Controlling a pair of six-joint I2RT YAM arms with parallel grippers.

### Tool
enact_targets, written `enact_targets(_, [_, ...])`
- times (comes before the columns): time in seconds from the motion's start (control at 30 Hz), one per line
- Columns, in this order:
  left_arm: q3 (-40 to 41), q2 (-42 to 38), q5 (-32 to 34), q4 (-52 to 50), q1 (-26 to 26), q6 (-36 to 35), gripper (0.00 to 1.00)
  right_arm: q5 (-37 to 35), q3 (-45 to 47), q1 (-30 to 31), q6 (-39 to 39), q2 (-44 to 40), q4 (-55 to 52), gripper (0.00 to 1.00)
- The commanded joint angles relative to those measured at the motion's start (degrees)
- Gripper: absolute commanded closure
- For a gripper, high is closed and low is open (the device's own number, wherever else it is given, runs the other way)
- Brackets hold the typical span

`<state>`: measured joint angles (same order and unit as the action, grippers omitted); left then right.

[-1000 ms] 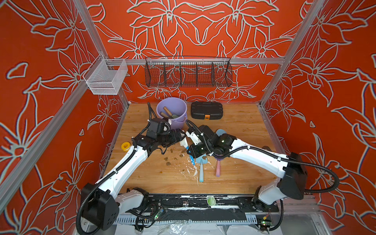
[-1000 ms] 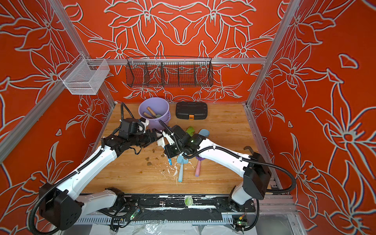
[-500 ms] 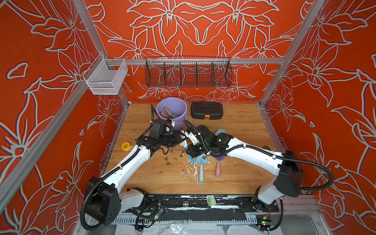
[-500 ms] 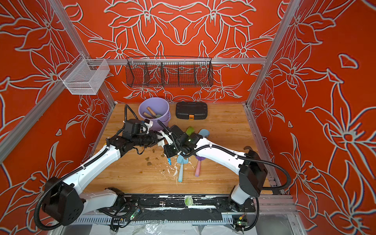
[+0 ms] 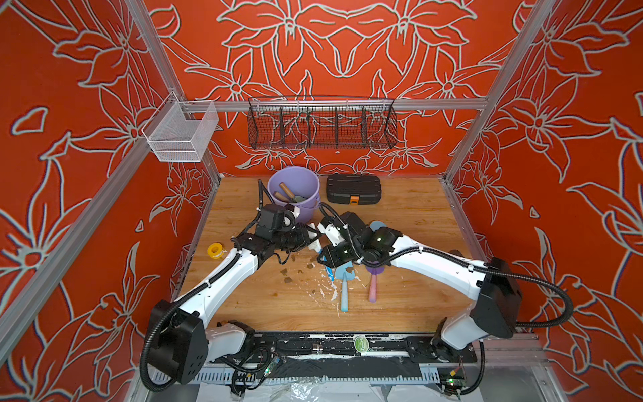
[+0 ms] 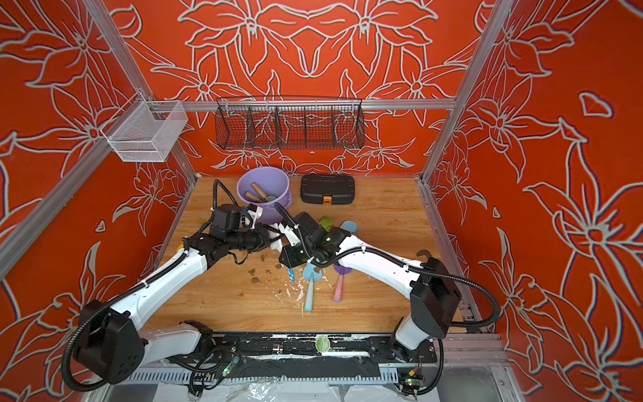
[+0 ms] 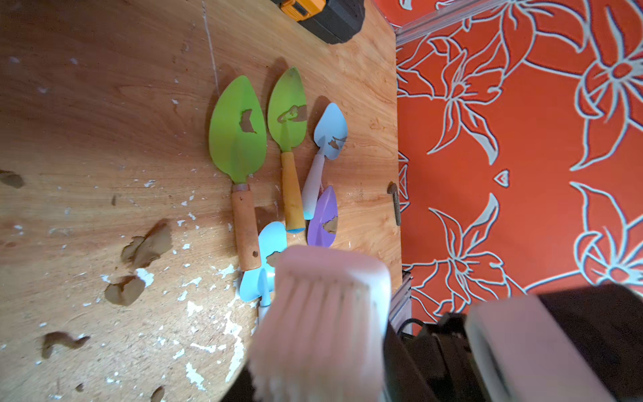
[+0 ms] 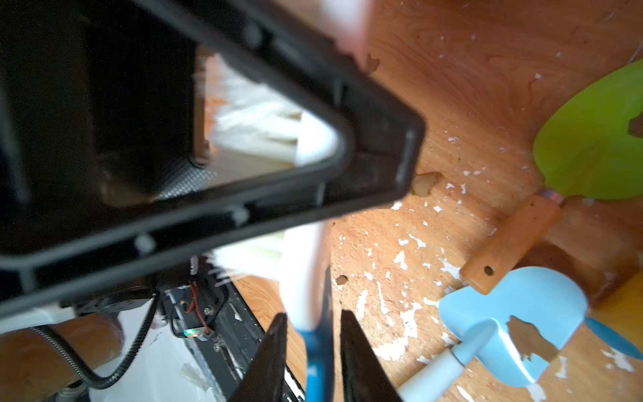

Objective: Brush the soil off the hand trowel and place it into the bucket
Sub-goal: Adjust the brush.

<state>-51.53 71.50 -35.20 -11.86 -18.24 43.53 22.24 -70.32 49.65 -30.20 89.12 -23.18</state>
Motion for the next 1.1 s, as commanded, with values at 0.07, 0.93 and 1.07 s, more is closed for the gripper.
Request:
enact_targets(0.07, [1.97,1.17,-10.40,12.23,2.14,3.02,1.00,16.04,8.03,-4.90,-7.47,-5.62,16.81,0.55])
enact_targets(0.93, [8.89,0.75,-18.51,40.88,5.41,17.11,1.00,32.43,23.35,-10.98,-32.89,-7.05,54.51,0.66])
enact_targets(1.07, [8.99,0.35,-17.64,40.14,5.47,16.78,1.00,31.82,23.39,-10.98,-32.21,-7.47,53.06,0.68])
